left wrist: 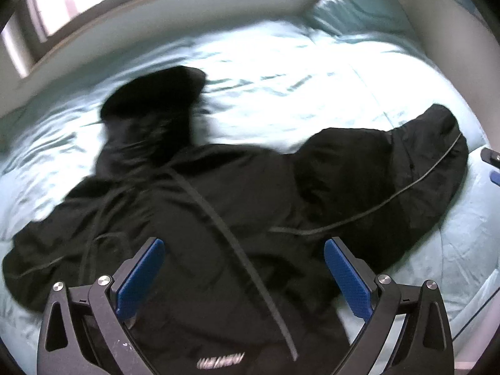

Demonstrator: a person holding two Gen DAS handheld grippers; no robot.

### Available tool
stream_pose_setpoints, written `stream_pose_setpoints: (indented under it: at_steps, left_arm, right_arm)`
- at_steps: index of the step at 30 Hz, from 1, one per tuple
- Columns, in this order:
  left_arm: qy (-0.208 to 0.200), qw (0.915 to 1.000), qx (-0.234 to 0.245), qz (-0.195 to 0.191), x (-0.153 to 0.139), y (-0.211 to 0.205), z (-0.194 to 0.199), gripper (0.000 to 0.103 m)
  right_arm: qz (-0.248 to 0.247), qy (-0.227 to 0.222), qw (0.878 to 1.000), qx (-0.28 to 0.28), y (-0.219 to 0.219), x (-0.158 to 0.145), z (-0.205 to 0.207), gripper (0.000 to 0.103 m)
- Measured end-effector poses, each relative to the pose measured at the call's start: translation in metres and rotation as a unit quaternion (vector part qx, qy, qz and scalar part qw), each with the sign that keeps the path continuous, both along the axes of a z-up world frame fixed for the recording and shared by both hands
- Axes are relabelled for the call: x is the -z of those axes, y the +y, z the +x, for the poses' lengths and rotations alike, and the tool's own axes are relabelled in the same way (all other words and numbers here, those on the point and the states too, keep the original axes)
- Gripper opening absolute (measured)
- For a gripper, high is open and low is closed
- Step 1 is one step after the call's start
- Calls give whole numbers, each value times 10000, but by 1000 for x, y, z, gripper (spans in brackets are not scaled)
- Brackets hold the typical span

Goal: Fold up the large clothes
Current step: 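Grasp the sleeve cuff with the right tool and lift it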

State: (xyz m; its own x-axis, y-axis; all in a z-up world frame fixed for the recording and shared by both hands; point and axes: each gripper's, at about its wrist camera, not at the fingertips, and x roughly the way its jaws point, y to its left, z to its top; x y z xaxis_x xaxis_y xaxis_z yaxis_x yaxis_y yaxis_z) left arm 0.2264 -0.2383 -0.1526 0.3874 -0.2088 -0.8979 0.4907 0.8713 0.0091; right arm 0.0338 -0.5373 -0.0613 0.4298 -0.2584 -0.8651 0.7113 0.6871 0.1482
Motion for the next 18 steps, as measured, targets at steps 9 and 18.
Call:
stream_pose_setpoints:
  at_steps: [9,18]
  left_arm:
    - [563,9968,544,-153,58,-75,38,92]
    - [905,9930,743,-125,85,-90,44,92]
  right_arm:
    - [250,42,9990,365,-80,45,30,75]
    - [888,-156,9958,142,-106,73,49,20]
